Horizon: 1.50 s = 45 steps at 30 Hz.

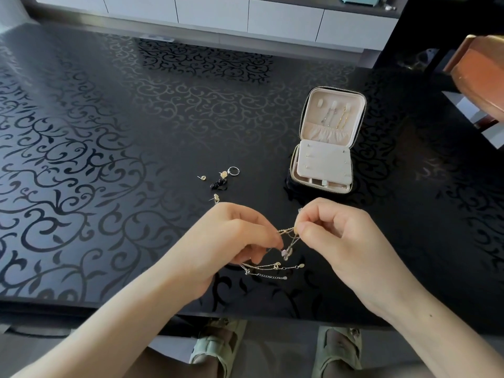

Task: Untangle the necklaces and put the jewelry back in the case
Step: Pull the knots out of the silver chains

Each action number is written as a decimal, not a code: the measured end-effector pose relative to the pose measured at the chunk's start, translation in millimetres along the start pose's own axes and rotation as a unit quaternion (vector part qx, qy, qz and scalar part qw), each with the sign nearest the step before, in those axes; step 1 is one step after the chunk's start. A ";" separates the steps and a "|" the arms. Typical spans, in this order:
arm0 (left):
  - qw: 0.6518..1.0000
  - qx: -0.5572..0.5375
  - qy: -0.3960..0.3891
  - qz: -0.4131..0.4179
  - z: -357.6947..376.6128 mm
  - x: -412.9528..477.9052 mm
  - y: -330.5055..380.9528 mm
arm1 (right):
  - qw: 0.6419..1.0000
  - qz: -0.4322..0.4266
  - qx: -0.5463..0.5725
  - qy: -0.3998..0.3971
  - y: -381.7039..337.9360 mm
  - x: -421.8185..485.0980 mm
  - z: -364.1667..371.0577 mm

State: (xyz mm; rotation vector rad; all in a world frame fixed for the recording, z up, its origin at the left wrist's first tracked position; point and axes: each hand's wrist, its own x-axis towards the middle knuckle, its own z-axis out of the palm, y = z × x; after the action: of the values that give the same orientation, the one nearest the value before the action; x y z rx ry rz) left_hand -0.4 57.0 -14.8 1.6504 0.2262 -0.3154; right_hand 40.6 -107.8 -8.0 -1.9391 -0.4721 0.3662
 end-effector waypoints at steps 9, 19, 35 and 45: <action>0.993 0.111 0.008 -0.026 -3.3 -2.4 0.7 | 0.998 0.054 0.011 -0.027 1.0 2.7 0.7; 0.992 0.120 -0.010 -0.030 -6.2 -3.5 2.4 | 0.996 0.068 0.039 -0.046 4.7 4.0 1.2; 0.994 0.076 0.068 0.046 -5.3 -1.5 -3.8 | 0.995 -0.011 0.065 -0.071 4.6 -1.0 -8.2; 0.996 0.050 0.062 0.048 -2.9 -5.7 0.3 | 0.996 -0.065 0.034 -0.047 6.9 -1.7 -3.3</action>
State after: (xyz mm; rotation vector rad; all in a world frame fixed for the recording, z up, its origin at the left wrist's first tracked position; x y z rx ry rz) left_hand -5.4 60.0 -12.4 1.7764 0.2267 -0.1532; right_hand 41.7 -113.8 -12.9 -1.8209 -0.6363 0.3848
